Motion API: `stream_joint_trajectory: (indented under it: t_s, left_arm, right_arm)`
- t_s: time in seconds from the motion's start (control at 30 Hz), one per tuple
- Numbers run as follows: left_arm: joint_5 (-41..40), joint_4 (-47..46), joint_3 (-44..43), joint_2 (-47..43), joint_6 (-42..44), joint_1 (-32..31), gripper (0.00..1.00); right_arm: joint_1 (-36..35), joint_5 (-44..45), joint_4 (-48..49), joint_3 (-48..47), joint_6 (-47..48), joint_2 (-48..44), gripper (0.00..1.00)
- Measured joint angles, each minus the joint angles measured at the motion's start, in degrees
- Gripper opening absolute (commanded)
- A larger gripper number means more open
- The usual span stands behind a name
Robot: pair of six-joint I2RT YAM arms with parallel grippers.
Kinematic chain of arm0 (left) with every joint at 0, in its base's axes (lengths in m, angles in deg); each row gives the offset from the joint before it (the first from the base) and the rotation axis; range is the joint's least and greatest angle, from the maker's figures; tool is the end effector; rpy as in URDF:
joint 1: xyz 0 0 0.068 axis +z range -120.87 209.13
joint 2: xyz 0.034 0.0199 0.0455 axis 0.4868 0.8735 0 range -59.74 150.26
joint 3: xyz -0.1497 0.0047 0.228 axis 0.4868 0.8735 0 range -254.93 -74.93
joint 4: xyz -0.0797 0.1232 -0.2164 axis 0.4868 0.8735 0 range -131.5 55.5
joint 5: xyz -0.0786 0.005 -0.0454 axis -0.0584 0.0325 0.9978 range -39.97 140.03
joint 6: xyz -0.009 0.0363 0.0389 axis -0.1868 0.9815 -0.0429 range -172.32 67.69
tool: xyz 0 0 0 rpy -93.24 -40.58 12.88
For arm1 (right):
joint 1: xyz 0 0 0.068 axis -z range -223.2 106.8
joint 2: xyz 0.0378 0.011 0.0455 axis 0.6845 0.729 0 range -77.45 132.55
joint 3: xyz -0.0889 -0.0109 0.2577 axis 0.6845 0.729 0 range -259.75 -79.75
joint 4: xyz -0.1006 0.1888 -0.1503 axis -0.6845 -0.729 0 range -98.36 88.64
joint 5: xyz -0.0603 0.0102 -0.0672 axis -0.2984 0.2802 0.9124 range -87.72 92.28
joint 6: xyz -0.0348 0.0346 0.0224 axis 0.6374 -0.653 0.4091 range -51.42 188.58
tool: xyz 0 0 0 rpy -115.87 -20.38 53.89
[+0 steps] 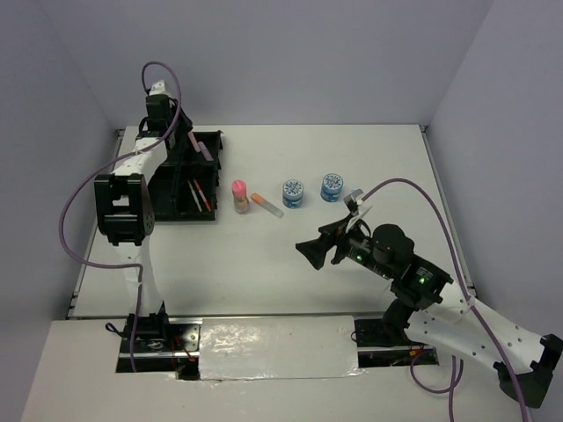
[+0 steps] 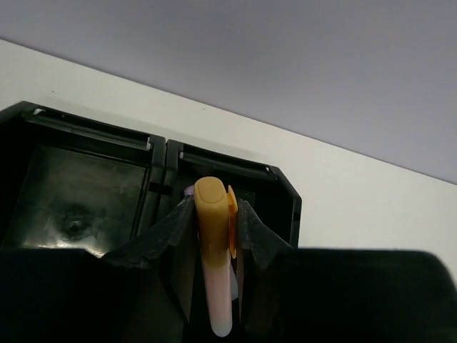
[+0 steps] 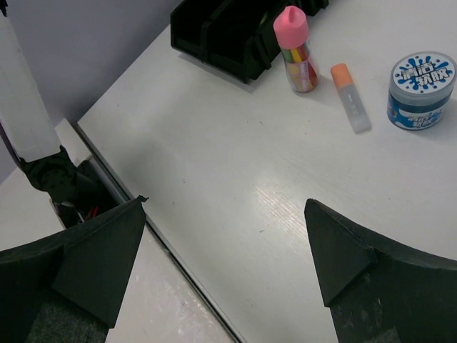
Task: Sort the stationery into containers
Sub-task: Place the pen in the storage box.
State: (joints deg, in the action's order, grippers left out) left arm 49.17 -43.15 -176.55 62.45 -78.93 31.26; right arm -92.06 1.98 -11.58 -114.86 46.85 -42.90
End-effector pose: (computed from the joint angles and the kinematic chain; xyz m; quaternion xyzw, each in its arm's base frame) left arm 0.5144 0.0198 0.2715 -0.2062 0.7871 -0.1173 0.5693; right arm 0.1018 0.1169 0.3072 -0.1808 0.7424 0.3744 0.5253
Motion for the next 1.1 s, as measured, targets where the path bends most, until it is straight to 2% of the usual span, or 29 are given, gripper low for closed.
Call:
stream_joint_trajectory:
  t_s: [0.2, 0.27, 0.47, 0.5, 0.7, 0.83, 0.97, 1.1]
  left_arm:
    - [1.6, -2.7, 1.2, 2.3, -1.0, -0.4, 0.23]
    - [2.2, -2.8, 1.7, 2.4, -1.0, -0.6, 0.33]
    - [2.9, -3.6, 2.1, 2.5, -1.6, -0.7, 0.94]
    - [3.0, -3.6, 2.1, 2.5, -1.8, -0.7, 0.99]
    - [3.5, -3.2, 2.1, 2.4, -2.4, -0.7, 0.99]
    - [4.0, -0.3, 2.1, -0.1, -4.4, -0.7, 0.99]
    - [4.2, 7.5, 2.1, -9.2, -7.6, -0.7, 0.99]
    - [4.2, 17.6, 4.1, -25.7, -9.7, -1.0, 0.99]
  right_arm:
    - [0.0, -0.3, 0.1, 0.0, 0.6, 2.8, 1.0]
    - [0.0, -0.6, 0.1, 0.4, 0.6, 3.5, 1.0]
    - [0.0, -0.6, 0.5, 1.1, 0.6, 4.3, 1.0]
    - [0.0, -0.6, 0.8, 1.2, 0.7, 4.6, 1.0]
    - [0.8, 0.1, 0.8, 1.5, 0.5, 7.6, 1.0]
    - [8.2, 1.6, -0.2, 1.5, -0.5, 11.4, 1.0]
    - [18.1, 4.5, -3.6, -0.6, -0.9, 19.0, 1.0]
    - [24.9, 8.5, -8.9, -6.3, -0.8, 29.3, 1.0]
